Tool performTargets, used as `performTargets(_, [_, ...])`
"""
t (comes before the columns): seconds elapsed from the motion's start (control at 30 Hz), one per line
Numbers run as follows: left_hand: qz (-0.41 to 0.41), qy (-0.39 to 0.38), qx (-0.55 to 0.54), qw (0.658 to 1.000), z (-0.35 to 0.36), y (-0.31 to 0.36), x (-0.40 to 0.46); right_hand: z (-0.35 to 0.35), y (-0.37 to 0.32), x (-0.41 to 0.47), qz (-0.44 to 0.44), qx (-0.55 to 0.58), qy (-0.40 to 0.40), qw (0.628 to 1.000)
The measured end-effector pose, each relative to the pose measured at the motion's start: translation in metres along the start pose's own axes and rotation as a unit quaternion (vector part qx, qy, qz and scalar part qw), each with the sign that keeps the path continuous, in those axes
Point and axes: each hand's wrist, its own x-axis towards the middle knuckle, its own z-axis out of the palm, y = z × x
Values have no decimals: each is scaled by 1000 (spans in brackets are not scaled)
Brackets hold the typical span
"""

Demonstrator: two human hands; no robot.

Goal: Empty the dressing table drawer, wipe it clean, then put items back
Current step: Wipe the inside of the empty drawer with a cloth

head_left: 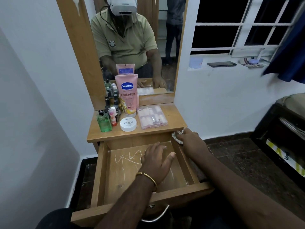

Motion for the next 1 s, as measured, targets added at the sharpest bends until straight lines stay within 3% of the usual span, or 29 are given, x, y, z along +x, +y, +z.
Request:
performTargets(0.2, [-2, 11, -30, 1000, 1, 0, 0, -9, 11, -37, -30, -82, -61, 994])
performTargets(0.43, [2, -2, -30, 1000, 1, 2, -1, -1, -4, -5, 3, -44, 9, 999])
performTargets(0.67, [4, -10, -30, 1000, 4, -3, 0, 6, -20, 10, 30, -9, 29, 999])
performTargets(1.0, [4, -7, -27, 1000, 8, -7, 4, -5, 5, -18, 13, -25, -60, 998])
